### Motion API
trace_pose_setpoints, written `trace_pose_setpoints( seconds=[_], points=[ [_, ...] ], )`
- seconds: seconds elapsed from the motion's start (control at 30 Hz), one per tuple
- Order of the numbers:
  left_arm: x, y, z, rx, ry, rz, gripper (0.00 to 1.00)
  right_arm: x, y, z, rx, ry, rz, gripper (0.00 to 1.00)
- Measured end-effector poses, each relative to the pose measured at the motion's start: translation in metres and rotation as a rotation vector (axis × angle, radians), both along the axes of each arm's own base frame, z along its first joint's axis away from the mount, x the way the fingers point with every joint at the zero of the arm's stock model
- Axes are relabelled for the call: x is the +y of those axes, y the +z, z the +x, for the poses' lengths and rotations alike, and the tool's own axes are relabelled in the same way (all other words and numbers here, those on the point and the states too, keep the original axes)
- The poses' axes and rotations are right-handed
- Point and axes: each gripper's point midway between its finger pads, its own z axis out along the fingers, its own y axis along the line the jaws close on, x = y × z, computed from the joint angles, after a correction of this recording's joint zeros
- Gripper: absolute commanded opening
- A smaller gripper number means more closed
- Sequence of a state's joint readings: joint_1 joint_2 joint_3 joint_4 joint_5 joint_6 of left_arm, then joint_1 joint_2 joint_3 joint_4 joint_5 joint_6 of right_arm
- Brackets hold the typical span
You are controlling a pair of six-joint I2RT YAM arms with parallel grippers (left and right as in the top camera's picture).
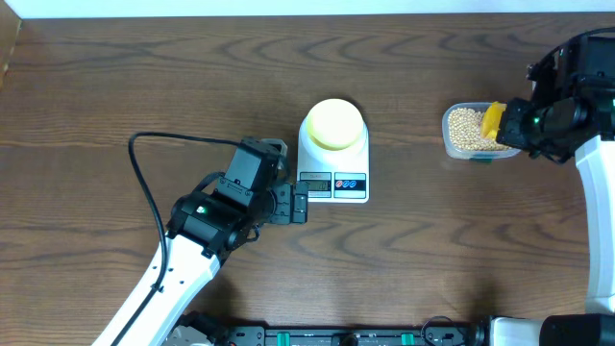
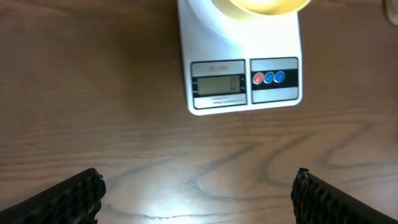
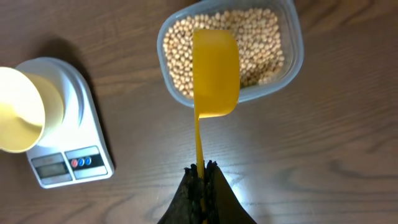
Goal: Scoop item into bowl and weigh 50g on scale
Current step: 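Pull the left gripper back from the scale to a waiting pose, then push the yellow scoop down into the soybeans with the right gripper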
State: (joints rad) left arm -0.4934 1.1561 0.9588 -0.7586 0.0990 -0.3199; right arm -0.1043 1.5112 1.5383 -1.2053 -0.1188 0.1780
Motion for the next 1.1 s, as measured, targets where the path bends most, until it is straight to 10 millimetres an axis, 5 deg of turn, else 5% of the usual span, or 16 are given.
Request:
trace_pose_setpoints(
  seconds=[1.1],
  points=[
    [0.007, 0.000, 0.004, -0.020, 0.020, 0.037, 0.98, -0.003, 0.007, 0.016, -0.082, 0.123, -0.074, 0.01]
  ],
)
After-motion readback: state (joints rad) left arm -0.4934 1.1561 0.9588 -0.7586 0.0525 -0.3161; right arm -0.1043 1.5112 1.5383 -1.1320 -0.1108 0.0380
